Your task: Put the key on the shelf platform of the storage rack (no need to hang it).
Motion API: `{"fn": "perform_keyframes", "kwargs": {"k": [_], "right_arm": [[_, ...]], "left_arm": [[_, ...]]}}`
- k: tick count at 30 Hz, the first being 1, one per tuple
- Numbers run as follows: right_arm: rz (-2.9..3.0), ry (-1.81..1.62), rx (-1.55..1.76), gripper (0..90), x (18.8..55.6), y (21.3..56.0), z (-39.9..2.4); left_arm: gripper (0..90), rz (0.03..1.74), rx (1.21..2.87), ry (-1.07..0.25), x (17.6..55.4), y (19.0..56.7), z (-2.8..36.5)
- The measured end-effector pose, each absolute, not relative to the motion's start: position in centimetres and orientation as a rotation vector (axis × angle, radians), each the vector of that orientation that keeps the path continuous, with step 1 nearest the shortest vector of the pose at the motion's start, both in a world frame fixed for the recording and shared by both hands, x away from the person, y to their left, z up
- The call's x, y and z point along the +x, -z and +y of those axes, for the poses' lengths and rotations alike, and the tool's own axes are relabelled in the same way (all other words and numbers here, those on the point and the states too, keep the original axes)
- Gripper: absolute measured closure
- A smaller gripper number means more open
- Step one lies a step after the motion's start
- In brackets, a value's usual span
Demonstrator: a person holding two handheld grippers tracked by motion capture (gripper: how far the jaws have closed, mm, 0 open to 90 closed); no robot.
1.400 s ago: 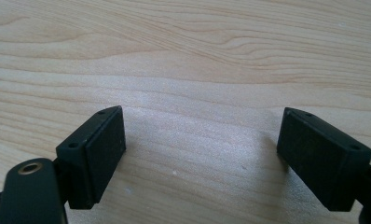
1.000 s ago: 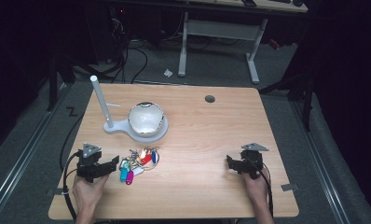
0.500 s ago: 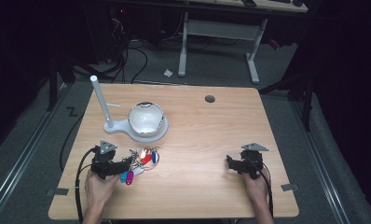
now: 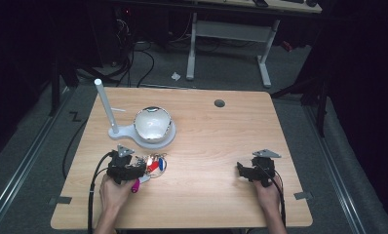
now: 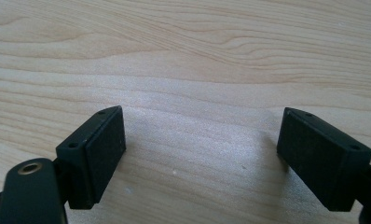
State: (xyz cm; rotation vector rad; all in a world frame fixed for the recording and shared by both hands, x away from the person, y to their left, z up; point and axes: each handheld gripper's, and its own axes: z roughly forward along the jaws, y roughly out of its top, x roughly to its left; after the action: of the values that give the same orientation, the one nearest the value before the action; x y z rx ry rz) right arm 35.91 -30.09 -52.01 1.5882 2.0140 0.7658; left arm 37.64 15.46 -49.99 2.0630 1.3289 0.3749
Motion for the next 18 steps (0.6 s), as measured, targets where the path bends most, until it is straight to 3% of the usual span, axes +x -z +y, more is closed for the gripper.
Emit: {"fn": "perform_keyframes", "kwargs": {"k": [18], "right_arm": [[2.014,-0.766,1.588,15.4,35.9,52.0,-30.1]], "left_arm": [[52.4,1.343,2.165,-0.412,39.3,51.0,13.6]]}}
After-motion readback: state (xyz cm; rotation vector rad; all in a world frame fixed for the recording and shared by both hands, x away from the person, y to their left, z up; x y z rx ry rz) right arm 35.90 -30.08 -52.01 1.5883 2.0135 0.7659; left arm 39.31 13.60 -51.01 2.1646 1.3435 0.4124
